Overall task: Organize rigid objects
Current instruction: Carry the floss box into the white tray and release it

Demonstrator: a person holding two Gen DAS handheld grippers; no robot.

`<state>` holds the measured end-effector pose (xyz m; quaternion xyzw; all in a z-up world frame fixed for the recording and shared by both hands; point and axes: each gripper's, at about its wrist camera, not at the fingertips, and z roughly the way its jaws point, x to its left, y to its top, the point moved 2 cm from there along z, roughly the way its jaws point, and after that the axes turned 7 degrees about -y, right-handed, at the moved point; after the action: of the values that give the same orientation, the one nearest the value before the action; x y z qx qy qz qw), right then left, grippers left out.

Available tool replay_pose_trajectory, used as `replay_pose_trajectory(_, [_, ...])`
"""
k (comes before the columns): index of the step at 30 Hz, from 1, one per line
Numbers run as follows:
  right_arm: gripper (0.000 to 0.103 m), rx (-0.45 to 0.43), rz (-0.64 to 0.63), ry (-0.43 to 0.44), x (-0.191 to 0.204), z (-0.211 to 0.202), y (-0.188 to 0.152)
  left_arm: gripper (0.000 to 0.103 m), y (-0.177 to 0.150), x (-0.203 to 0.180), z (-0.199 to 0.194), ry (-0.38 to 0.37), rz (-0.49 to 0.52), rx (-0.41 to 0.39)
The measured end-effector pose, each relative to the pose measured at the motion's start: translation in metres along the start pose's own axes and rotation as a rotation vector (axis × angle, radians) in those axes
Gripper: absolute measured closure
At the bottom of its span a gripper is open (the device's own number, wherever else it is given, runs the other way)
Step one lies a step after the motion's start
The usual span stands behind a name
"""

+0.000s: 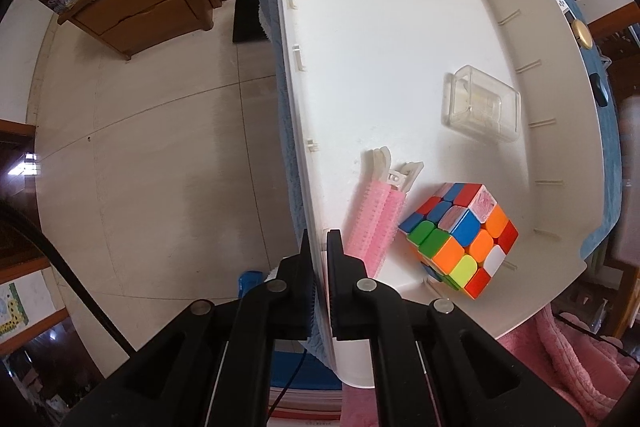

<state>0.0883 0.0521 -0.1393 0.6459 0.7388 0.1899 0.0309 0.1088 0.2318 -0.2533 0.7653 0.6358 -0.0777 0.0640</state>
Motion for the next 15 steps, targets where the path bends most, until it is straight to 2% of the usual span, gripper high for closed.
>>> replay_pose_trajectory(7, [0.038, -0.036, 0.053, -0.026, -0.017, -0.009, 0.001, 0.099, 0.007, 0.003, -0.002, -0.008, -0.026, -0.004])
replay_pose_trajectory(15, [0.036, -0.113, 0.115, -0.097, -0.058, -0.018, 0.012, 0.099, 0.016, 0.008, 0.0, -0.01, -0.066, -0.014])
